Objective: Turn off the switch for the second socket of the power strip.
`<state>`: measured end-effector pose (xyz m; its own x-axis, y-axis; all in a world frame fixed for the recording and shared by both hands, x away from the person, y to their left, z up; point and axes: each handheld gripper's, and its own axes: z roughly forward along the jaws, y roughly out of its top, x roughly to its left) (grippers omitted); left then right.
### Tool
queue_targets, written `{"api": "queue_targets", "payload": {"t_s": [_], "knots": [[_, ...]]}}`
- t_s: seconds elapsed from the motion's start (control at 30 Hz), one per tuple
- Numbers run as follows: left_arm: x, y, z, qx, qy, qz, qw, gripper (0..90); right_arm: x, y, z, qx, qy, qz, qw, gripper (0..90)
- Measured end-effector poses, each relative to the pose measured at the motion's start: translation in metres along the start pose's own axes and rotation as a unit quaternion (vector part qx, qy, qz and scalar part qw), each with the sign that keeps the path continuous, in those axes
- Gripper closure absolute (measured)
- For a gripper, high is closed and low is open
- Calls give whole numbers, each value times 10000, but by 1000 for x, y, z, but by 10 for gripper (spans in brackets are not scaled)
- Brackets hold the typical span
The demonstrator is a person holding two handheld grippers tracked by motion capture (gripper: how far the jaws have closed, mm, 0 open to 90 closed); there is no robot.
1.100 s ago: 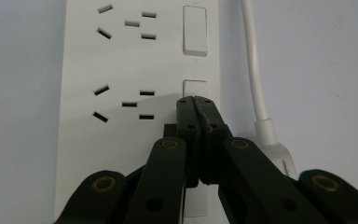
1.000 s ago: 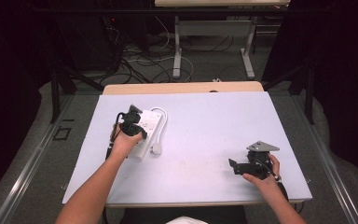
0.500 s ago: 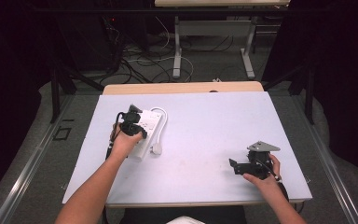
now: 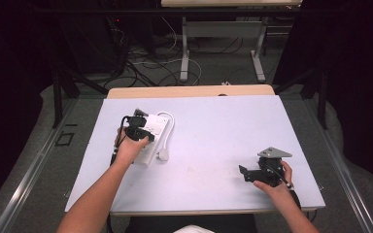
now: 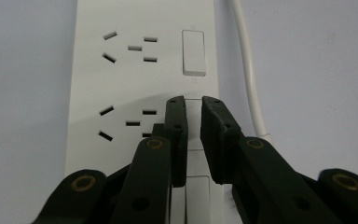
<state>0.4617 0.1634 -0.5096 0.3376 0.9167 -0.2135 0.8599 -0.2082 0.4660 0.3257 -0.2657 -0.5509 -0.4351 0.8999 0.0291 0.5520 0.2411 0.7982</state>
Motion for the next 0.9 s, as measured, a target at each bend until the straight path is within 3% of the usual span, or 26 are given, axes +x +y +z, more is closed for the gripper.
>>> {"api": "queue_targets", "payload": {"t_s": [0.37,0.77,0.9], "knots": [[0,1,-4,-306,-1,135,9994,721,0,0,0,3,6,20,10000,35],[2,2,-9,-914,66,384,9951,627,0,0,0,8,11,37,10000,36],[3,2,-12,-1095,129,354,9933,590,0,0,0,10,3,39,10000,35]]}}
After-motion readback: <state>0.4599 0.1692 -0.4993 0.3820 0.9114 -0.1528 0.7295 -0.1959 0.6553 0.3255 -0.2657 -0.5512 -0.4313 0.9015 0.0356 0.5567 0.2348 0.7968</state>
